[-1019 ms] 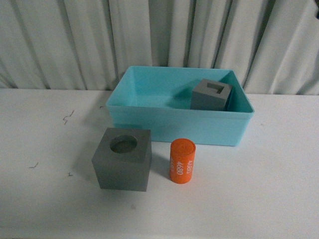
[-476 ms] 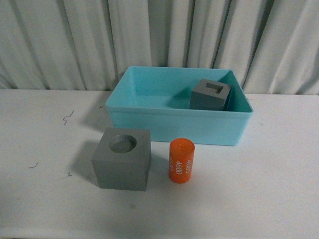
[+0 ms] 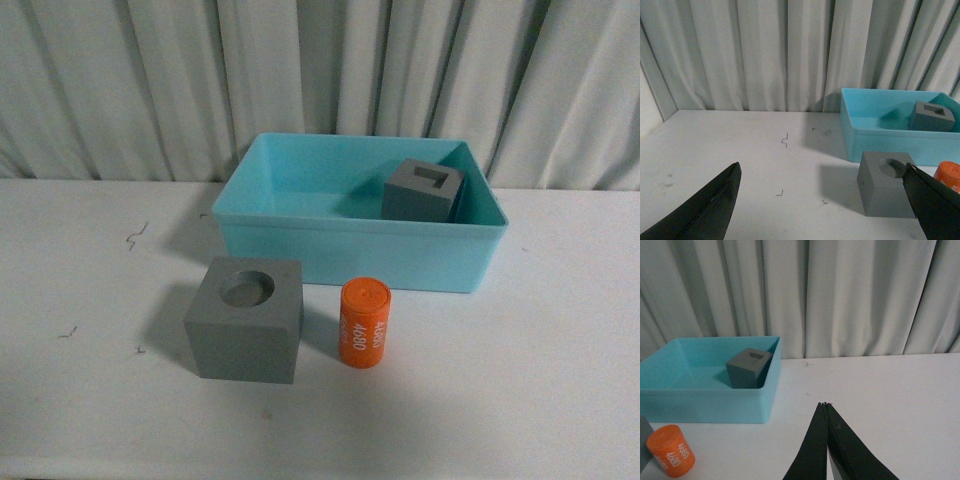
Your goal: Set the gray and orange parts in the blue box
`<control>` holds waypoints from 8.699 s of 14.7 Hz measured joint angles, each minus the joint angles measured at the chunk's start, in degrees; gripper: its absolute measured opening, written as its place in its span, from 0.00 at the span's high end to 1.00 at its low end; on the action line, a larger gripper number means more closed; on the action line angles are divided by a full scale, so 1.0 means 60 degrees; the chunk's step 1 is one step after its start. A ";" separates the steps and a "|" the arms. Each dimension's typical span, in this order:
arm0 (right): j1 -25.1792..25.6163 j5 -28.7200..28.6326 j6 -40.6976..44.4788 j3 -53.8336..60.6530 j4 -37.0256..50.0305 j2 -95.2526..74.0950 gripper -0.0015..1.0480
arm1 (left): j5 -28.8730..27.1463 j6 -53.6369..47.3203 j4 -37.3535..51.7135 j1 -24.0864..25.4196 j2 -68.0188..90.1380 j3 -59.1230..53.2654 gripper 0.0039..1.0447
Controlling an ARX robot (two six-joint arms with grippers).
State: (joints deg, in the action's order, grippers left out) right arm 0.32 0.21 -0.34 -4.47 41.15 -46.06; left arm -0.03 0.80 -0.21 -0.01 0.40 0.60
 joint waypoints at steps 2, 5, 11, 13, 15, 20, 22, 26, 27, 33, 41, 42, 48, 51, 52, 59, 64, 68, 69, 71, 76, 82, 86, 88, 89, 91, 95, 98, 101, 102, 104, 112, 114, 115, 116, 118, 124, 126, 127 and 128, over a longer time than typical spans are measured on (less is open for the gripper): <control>0.0004 0.0000 0.0000 0.0441 0.0230 0.0321 0.98 | 0.0007 0.0000 0.0000 0.0000 0.0000 0.0004 0.06; 0.0000 -0.0011 0.0004 0.0630 -0.1592 0.2310 0.98 | 0.0000 0.0004 0.0000 0.0000 0.0000 0.0004 0.06; 0.0000 -0.0011 0.0004 0.0634 -0.3512 0.4350 0.98 | 0.0000 0.0004 0.0000 0.0000 0.0000 0.0004 0.06; 0.0000 -0.0011 0.0004 0.0634 -0.4000 0.4838 0.98 | 0.0000 0.0000 0.0000 0.0000 0.0000 0.0000 0.06; 0.0000 -0.0011 0.0000 0.0634 -0.4120 0.4940 0.98 | 0.0000 0.0000 0.0000 0.0000 0.0000 0.0000 0.06; 0.0000 -0.0007 0.0004 0.0634 -0.4320 0.5169 0.98 | 0.0000 0.0000 0.0004 0.0000 0.0000 0.0004 0.06; 0.0000 -0.0011 0.0004 0.0634 -0.5184 0.6029 0.98 | 0.0000 0.0000 0.0000 0.0000 0.0000 0.0004 0.06; 0.0000 -0.0025 0.0015 0.0634 -0.6892 0.7643 0.95 | 0.0000 0.0004 0.0000 0.0000 0.0000 0.0004 0.06; 0.0000 -0.0025 0.0015 0.0634 -0.6892 0.7643 0.84 | 0.0000 0.0000 0.0000 0.0000 0.0000 0.0000 0.06; 0.0000 -0.0029 0.0015 0.0634 -0.6892 0.7643 0.13 | 0.0000 0.0000 0.0000 0.0000 0.0000 0.0000 0.06; 0.0000 -0.0036 0.0029 0.0634 -0.6889 0.7643 0.06 | -0.3304 0.4353 -0.2973 -0.1421 0.7016 0.3424 0.06; -0.0007 -0.0036 0.0029 0.0634 -0.6889 0.7643 0.06 | -0.3162 0.4368 -0.2157 -0.1461 0.8167 0.3810 0.06; -0.0007 -0.0033 0.0029 0.0634 -0.6889 0.7643 0.06 | -0.2677 0.3901 0.0277 -0.1570 1.3103 0.6244 0.06; -0.0007 -0.0033 0.0029 0.0634 -0.6892 0.7643 0.06 | -0.2710 0.3049 0.1224 -0.1869 1.4335 0.6710 0.06; -0.0007 -0.0036 0.0029 0.0634 -0.6892 0.7643 0.06 | -0.2703 0.2823 0.1293 -0.1974 1.4648 0.6776 0.06; -0.0007 -0.0033 0.0029 0.0634 -0.6892 0.7643 0.06 | -0.2080 0.1934 0.2058 -0.3024 1.6185 0.7373 0.06; -0.0007 -0.0033 0.0029 0.0634 -0.6892 0.7643 0.06 | -0.1909 0.1585 0.2197 -0.3162 1.7114 0.8040 0.06; -0.0007 -0.0033 0.0029 0.0634 -0.6889 0.7643 0.06 | -0.1807 0.1297 0.2233 -0.3085 1.7733 0.8382 0.06; -0.0007 -0.0033 0.0029 0.0634 -0.6892 0.7643 0.06 | -0.1807 0.1286 0.2233 -0.3067 1.7813 0.8404 0.06; -0.0007 -0.0033 0.0029 0.0634 -0.6892 0.7643 0.06 | -0.1803 0.1282 0.2266 -0.3045 1.7992 0.8542 0.06; -0.0007 -0.0036 0.0029 0.0634 -0.6892 0.7643 0.06 | -0.1796 0.1231 0.2262 -0.3024 1.8312 0.8706 0.06; -0.0007 -0.0036 0.0029 0.0634 -0.6892 0.7643 0.06 | -0.1730 0.1053 0.2218 -0.3027 1.8677 0.9082 0.06; -0.0007 -0.0033 0.0029 0.0634 -0.6889 0.7643 0.06 | -0.1687 0.1042 0.2237 -0.3027 1.8731 0.9031 0.06; -0.0007 -0.0033 0.0029 0.0634 -0.6892 0.7643 0.06 | -0.1654 0.1042 0.2266 -0.3027 1.8731 0.8965 0.29; -0.0007 -0.0033 0.0029 0.0634 -0.6892 0.7643 0.06 | -0.1654 0.1042 0.2284 -0.3027 1.8731 0.8947 0.39; -0.0007 -0.0033 0.0029 0.0634 -0.6892 0.7643 0.06 | -0.1632 0.1042 0.2339 -0.3053 1.8731 0.8936 0.58; -0.0007 -0.0036 0.0029 0.0634 -0.6889 0.7643 0.06 | -0.1494 0.1111 0.2197 -0.3071 1.8149 0.8510 0.81; -0.0007 -0.0033 0.0029 0.0634 -0.6892 0.7643 0.06 | -0.1435 0.1370 0.1402 -0.2900 1.7030 0.8145 0.81; -0.0007 -0.0036 0.0029 0.0634 -0.6892 0.7643 0.06 | -0.1198 0.1912 0.0423 -0.2586 1.5147 0.8360 0.82; -0.0007 -0.0033 0.0029 0.0634 -0.6889 0.7643 0.06 | -0.1060 0.2106 -0.0066 -0.2528 1.4834 0.8947 0.82; -0.0007 -0.0033 0.0029 0.0634 -0.6892 0.7643 0.06 | -0.1096 0.2011 -0.0834 -0.2743 1.7908 1.3945 0.82; -0.0007 -0.0033 0.0029 0.0634 -0.6892 0.7643 0.06 | -0.1078 0.1279 -0.0994 -0.2790 2.0094 1.5908 0.82; -0.0007 -0.0033 0.0029 0.0634 -0.6892 0.7643 0.06 | -0.1089 0.1228 -0.0994 -0.2787 2.0287 1.6058 0.82; -0.0007 -0.0033 0.0029 0.0634 -0.6892 0.7643 0.06 | -0.1086 0.1180 -0.0987 -0.2776 2.0425 1.6149 0.82; -0.0007 -0.0036 0.0029 0.0634 -0.6889 0.7643 0.06 | -0.1100 0.1111 -0.0973 -0.2776 2.0560 1.6240 0.82; -0.0007 -0.0036 0.0029 0.0634 -0.6889 0.7643 0.06 | -0.1093 0.0845 -0.0925 -0.2696 2.1369 1.6735 0.82; -0.0007 -0.0033 0.0029 0.0634 -0.6892 0.7643 0.06 | -0.1235 0.0164 -0.0962 -0.2415 2.2637 1.7333 0.82; -0.0007 -0.0033 0.0029 0.0634 -0.6892 0.7643 0.06 | -0.1246 0.0109 -0.0987 -0.2401 2.2771 1.7584 0.82; -0.0007 -0.0033 0.0029 0.0634 -0.6892 0.7643 0.06 | -0.1246 0.0109 -0.0991 -0.2401 2.2771 1.7635 0.82; -0.0007 -0.0036 0.0029 0.0634 -0.6889 0.7643 0.06 | -0.1246 0.0113 -0.1027 -0.2401 2.2775 1.7733 0.82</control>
State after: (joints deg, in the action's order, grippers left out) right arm 0.27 -0.01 -0.16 -0.67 -0.19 -0.21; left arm -7.51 1.48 -6.37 -14.41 137.05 107.00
